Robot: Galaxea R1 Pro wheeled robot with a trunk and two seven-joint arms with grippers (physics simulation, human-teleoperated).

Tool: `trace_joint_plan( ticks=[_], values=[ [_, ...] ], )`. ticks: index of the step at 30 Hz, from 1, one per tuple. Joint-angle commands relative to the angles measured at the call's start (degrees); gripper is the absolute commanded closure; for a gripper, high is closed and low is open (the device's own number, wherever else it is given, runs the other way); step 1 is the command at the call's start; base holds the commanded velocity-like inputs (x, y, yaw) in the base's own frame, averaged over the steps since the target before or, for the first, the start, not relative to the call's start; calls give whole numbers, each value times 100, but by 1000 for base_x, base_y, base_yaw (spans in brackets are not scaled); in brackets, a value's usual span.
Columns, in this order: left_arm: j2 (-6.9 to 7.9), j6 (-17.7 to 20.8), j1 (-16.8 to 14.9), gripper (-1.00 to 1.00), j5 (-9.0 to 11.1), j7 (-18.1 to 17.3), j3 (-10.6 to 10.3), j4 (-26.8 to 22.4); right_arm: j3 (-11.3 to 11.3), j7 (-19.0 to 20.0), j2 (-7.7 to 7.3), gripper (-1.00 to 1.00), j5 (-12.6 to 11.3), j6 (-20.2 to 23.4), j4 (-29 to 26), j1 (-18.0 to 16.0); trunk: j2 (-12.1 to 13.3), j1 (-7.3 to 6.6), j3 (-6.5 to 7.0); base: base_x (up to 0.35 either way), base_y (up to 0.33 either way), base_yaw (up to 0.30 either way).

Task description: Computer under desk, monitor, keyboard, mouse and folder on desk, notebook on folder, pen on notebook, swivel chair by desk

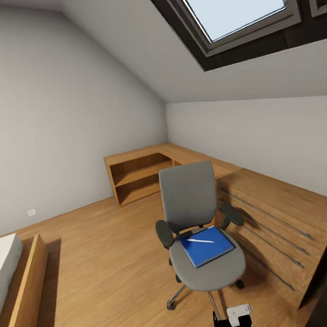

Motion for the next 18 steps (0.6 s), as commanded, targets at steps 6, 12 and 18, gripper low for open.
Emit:
trace_joint_plan(
  ticks=[6, 12, 18],
  values=[
    [16, -107, -4, -100, 63, 42, -26, -2, -43, -128, -73, -100, -2, -198, -634, -7, -4, 1, -9, 243, 0, 0],
    [31, -112, -5, -100, 64, 38, -26, -3, -168, -70, -229, -100, -250, 1894, -3063, -14, -4, 1, -9, 308, 0, 0],
    [50, -116, -5, -100, 64, 42, -26, -2, -169, 676, -310, -100, -298, 2300, -3167, -11, -4, 1, -9, 318, 0, 0]
  ],
)
